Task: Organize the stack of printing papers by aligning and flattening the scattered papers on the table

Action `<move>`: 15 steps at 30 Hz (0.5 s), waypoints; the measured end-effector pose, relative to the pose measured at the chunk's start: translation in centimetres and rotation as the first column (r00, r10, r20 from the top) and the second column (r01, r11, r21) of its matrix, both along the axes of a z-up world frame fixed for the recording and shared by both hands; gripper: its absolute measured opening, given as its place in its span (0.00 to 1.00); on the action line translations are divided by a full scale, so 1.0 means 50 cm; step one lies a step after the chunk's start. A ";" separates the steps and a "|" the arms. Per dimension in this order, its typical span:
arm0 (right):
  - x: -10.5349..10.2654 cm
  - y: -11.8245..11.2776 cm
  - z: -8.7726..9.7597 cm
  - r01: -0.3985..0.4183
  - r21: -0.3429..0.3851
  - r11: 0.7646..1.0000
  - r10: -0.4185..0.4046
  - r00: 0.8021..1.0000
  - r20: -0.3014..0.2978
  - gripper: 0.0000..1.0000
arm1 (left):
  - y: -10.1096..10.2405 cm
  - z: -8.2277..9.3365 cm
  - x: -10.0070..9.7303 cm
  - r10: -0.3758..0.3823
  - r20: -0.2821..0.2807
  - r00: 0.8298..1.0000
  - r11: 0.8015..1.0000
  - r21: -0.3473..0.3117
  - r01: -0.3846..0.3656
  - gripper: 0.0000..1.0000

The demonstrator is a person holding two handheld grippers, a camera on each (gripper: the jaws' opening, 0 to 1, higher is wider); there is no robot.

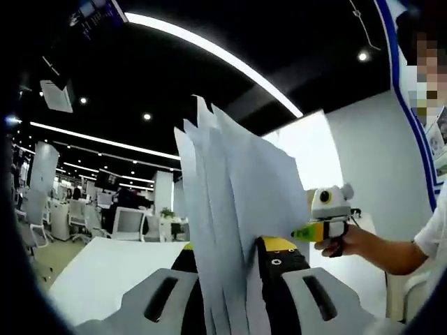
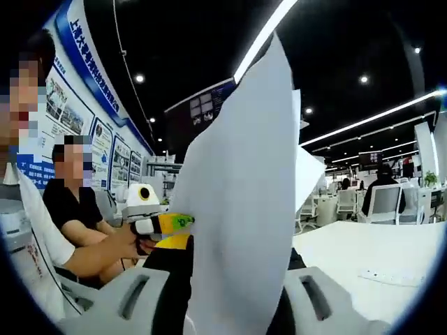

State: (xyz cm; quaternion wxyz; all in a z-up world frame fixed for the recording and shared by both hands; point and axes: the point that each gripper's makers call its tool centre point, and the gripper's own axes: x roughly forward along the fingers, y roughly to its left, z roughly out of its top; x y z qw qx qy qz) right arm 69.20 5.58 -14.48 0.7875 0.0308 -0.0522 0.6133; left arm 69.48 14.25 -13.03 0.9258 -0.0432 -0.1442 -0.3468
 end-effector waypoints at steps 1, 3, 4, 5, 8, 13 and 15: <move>0.004 -0.004 -0.001 0.011 -0.007 1.000 -0.010 1.000 0.008 0.32 | 0.000 -0.002 0.000 -0.002 -0.001 1.000 1.000 0.004 0.002 0.28; 0.012 -0.011 -0.006 0.021 -0.023 1.000 -0.021 1.000 0.010 0.32 | -0.004 -0.013 -0.001 -0.020 -0.021 1.000 1.000 0.019 0.021 0.27; 0.011 -0.011 -0.007 0.016 -0.021 1.000 -0.016 1.000 0.002 0.32 | -0.005 -0.014 -0.001 -0.021 -0.022 1.000 1.000 0.021 0.021 0.27; 0.009 -0.011 -0.006 0.011 -0.013 1.000 -0.011 1.000 -0.003 0.30 | -0.006 -0.016 -0.001 -0.020 -0.020 1.000 1.000 0.022 0.021 0.27; 0.005 -0.011 -0.009 0.003 -0.015 1.000 -0.003 1.000 -0.004 0.26 | -0.008 -0.020 -0.009 -0.046 -0.017 0.999 0.999 0.014 0.046 0.25; -0.004 -0.009 0.001 -0.034 0.020 0.999 0.034 0.999 -0.009 0.11 | -0.009 -0.038 -0.005 -0.075 -0.027 0.997 0.997 -0.011 0.075 0.23; -0.006 -0.008 0.004 -0.034 0.018 0.999 0.034 0.999 0.020 0.05 | -0.011 -0.038 -0.011 -0.084 -0.018 0.996 0.996 -0.025 0.084 0.26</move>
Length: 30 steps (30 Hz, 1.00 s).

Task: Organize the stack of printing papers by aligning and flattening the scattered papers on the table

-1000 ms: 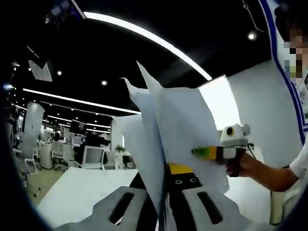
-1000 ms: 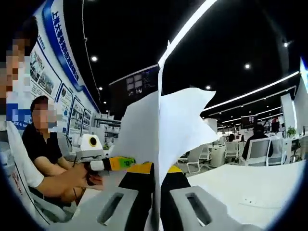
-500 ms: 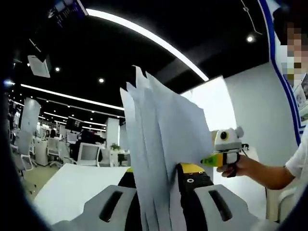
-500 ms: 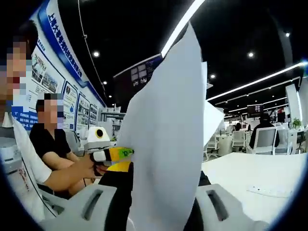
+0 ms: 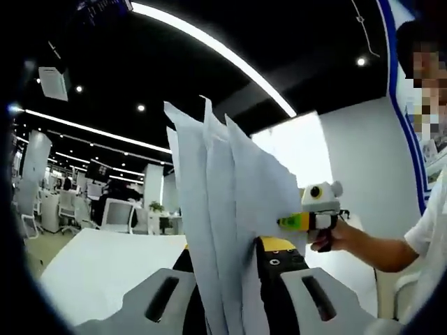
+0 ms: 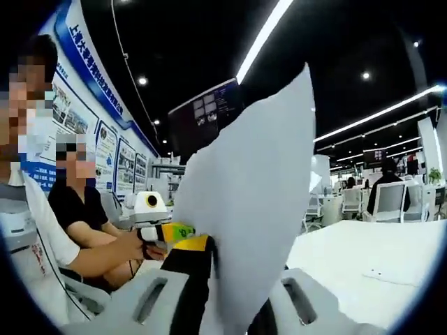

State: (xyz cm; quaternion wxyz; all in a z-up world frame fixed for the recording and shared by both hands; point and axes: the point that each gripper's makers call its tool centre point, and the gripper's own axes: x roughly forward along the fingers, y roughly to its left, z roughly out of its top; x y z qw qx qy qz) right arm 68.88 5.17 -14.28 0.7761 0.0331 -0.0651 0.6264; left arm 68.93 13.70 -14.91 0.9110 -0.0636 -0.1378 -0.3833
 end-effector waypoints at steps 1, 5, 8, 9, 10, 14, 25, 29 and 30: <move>-0.001 0.000 0.001 0.006 -0.011 1.000 -0.005 1.000 0.029 0.06 | 0.001 0.001 -0.003 -0.003 0.008 1.000 1.000 0.001 0.003 0.29; 0.001 -0.002 -0.025 0.011 -0.069 0.998 -0.009 1.000 0.017 0.36 | 0.005 0.000 -0.025 -0.067 0.027 0.997 0.998 0.003 0.067 0.30; -0.005 0.000 -0.036 -0.028 -0.065 0.998 0.028 1.000 0.001 0.35 | 0.005 -0.006 -0.040 -0.108 0.053 0.993 0.994 0.020 0.107 0.31; -0.006 0.004 -0.039 -0.031 -0.068 0.997 0.031 0.999 -0.007 0.35 | 0.005 -0.009 -0.040 -0.114 0.047 0.992 0.993 0.019 0.113 0.30; -0.010 0.009 -0.046 -0.042 -0.084 0.996 0.042 0.999 -0.012 0.35 | 0.002 -0.012 -0.037 -0.114 0.042 0.993 0.993 0.020 0.114 0.30; -0.027 0.020 -0.047 -0.091 -0.078 0.993 0.092 0.996 0.014 0.37 | 0.002 -0.040 -0.035 -0.132 0.037 0.991 0.990 0.063 0.129 0.33; -0.038 0.022 -0.032 -0.130 -0.041 0.991 0.128 0.991 -0.048 0.00 | -0.038 -0.053 -0.019 -0.153 0.001 0.988 0.986 0.061 0.152 0.29; -0.020 0.024 -0.036 -0.094 -0.059 0.994 0.093 0.995 -0.026 0.10 | -0.049 -0.067 -0.010 -0.138 -0.012 0.990 0.984 0.110 0.138 0.26; -0.018 0.024 -0.041 -0.096 -0.067 0.993 0.093 0.995 -0.047 0.15 | -0.048 -0.068 -0.010 -0.136 -0.016 0.991 0.985 0.105 0.137 0.23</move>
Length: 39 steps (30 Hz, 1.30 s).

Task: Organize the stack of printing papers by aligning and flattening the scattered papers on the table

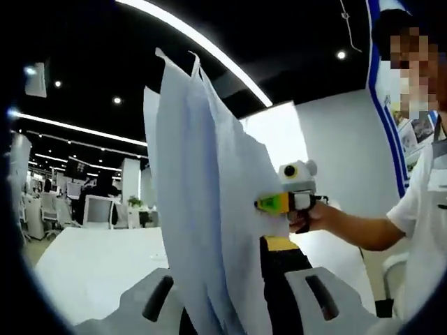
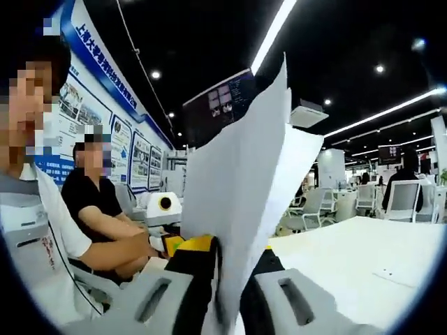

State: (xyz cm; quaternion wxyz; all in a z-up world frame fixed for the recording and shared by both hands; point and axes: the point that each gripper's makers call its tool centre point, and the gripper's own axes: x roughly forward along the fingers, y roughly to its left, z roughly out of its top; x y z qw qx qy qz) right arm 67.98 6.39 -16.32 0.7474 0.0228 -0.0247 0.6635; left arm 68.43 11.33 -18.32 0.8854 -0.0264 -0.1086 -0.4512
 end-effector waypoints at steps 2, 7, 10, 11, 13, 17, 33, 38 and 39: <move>-0.002 0.000 -0.006 -0.013 -0.013 1.000 0.013 1.000 0.007 0.16 | 0.002 -0.001 -0.004 -0.006 0.004 1.000 1.000 -0.002 0.006 0.15; 0.015 -0.011 -0.012 0.016 -0.021 1.000 -0.016 1.000 0.008 0.25 | 0.014 0.016 -0.021 -0.034 0.016 0.999 0.998 -0.055 0.035 0.06; 0.038 -0.031 0.007 0.067 0.023 0.997 -0.068 0.997 0.030 0.26 | 0.046 0.034 -0.019 -0.006 0.023 1.000 0.994 -0.112 0.009 0.06; 0.045 -0.037 0.017 0.084 0.050 0.995 -0.086 0.996 0.037 0.26 | 0.056 0.040 -0.018 -0.006 0.004 1.000 0.989 -0.150 0.006 0.06; 0.051 -0.047 0.031 0.103 0.086 0.991 -0.106 0.994 0.036 0.30 | 0.072 0.049 -0.017 -0.012 -0.016 1.000 0.979 -0.205 0.008 0.06; 0.064 -0.059 0.054 0.131 0.138 0.982 -0.138 0.989 0.043 0.44 | 0.094 0.056 -0.011 -0.019 -0.053 0.998 0.964 -0.267 0.004 0.06; 0.159 -0.096 -0.001 0.313 0.039 0.949 -0.308 0.946 -0.097 0.81 | 0.203 0.024 0.023 0.025 -0.249 0.968 0.850 -0.505 -0.152 0.06; 0.168 -0.113 -0.010 0.348 0.027 0.937 -0.344 0.933 -0.105 0.90 | 0.219 -0.002 0.015 0.069 -0.288 0.955 0.845 -0.492 -0.210 0.06; 0.170 -0.117 -0.014 0.356 0.018 0.934 -0.352 0.930 -0.105 0.90 | 0.224 -0.010 0.014 0.091 -0.295 0.951 0.849 -0.476 -0.229 0.06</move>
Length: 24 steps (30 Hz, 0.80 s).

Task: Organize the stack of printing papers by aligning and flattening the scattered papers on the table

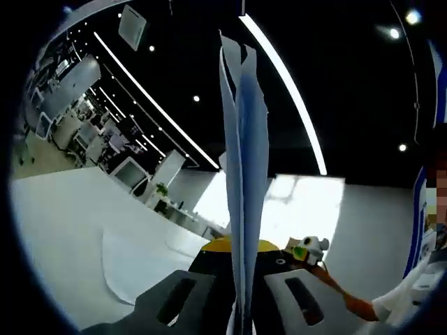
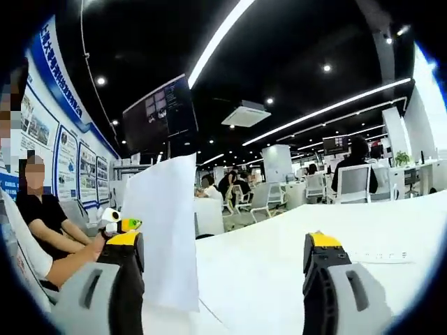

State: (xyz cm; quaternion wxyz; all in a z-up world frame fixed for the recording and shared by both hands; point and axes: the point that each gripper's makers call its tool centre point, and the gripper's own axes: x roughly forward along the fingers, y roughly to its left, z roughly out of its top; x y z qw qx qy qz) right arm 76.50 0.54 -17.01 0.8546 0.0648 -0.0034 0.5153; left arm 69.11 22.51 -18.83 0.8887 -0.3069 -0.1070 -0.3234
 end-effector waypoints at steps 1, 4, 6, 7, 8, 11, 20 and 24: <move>0.000 -0.002 -0.001 0.003 -0.003 1.000 -0.003 1.000 -0.001 0.90 | 0.001 -0.003 0.000 0.007 -0.001 1.000 1.000 0.009 -0.007 0.06; 0.005 -0.014 -0.010 0.018 -0.017 1.000 -0.018 1.000 0.011 0.90 | 0.009 -0.025 -0.007 0.043 -0.012 0.999 0.998 0.052 -0.043 0.06; 0.000 -0.012 -0.017 -0.009 -0.008 1.000 0.009 1.000 -0.027 0.90 | 0.020 -0.038 -0.005 0.062 -0.018 0.998 0.996 0.070 -0.060 0.06; -0.003 -0.012 -0.021 -0.022 -0.003 1.000 0.022 0.999 -0.046 0.90 | 0.026 -0.044 -0.005 0.071 -0.021 0.997 0.994 0.079 -0.069 0.06; -0.001 -0.013 -0.026 -0.019 0.002 1.000 0.019 0.998 -0.065 0.90 | 0.038 -0.052 0.001 0.081 -0.028 0.996 0.992 0.094 -0.078 0.06; 0.010 -0.017 -0.038 -0.007 -0.008 1.000 0.007 0.998 -0.065 0.90 | 0.054 -0.072 0.001 0.100 -0.035 0.994 0.989 0.116 -0.095 0.06; 0.050 -0.033 -0.045 0.108 -0.079 0.991 -0.099 0.989 0.112 0.90 | 0.083 -0.101 -0.001 0.098 -0.030 0.995 0.993 0.073 -0.096 0.06; 0.067 -0.037 -0.053 0.136 -0.073 0.988 -0.132 0.990 0.056 0.90 | 0.083 -0.095 -0.004 0.089 -0.017 0.996 0.994 0.057 -0.088 0.06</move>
